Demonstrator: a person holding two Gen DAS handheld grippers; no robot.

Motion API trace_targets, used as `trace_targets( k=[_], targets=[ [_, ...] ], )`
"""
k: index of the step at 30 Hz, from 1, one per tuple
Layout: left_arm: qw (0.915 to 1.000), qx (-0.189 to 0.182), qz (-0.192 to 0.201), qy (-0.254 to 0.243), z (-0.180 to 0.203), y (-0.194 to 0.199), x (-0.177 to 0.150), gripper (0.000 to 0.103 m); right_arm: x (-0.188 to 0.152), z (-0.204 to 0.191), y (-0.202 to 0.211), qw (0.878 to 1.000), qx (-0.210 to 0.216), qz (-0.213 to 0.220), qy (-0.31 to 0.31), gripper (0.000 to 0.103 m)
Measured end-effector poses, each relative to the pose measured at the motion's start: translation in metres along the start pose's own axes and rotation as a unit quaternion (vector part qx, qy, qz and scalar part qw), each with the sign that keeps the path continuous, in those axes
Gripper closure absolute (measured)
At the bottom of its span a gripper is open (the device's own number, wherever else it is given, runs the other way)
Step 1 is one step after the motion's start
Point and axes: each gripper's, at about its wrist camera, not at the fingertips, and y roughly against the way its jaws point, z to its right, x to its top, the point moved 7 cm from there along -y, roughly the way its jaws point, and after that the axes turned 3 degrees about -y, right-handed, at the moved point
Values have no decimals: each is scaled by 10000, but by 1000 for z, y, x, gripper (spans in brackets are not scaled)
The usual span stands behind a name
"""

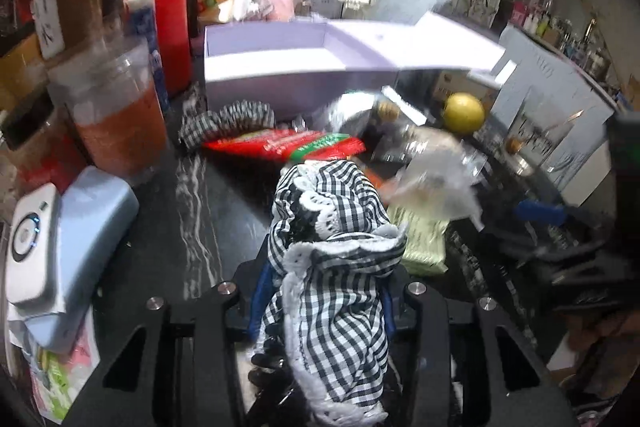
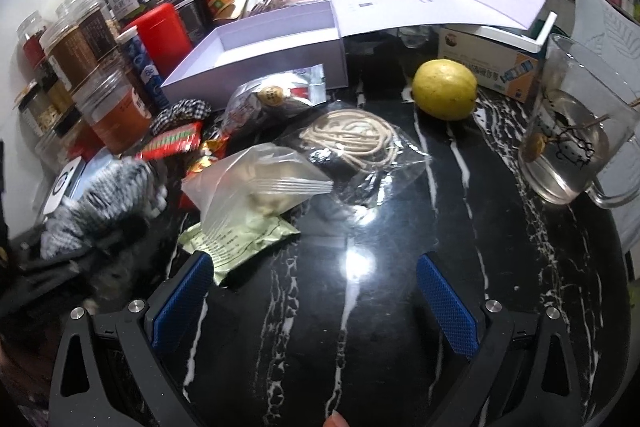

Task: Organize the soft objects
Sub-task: 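Grasp the clear zip bag with the right gripper while the left gripper holds the gingham cloth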

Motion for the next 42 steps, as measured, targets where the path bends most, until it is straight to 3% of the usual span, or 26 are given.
trace_targets(
  k=[10, 18, 28, 30, 32, 42],
  targets=[
    [9995, 20, 217, 226, -12, 26, 11, 61, 7, -21, -15, 9993, 360, -16, 54, 0],
    [9987, 35, 311, 399, -21, 27, 13, 61, 31, -35, -19, 9983, 420, 274, 314, 0],
    [9982, -34, 311, 521, -28, 21, 16, 61, 42, -40, -46, 9967, 704, 193, 363, 0],
    [9981, -33, 297, 531, -29, 20, 15, 61, 42, -41, -47, 9965, 708, 208, 397, 3],
    [9981, -48, 277, 545, -29, 19, 15, 61, 40, -40, -47, 9964, 691, 229, 424, 13],
    [9982, -107, 269, 524, -22, 20, 13, 61, 35, -35, -39, 9949, 923, 287, 274, 34]
  ],
)
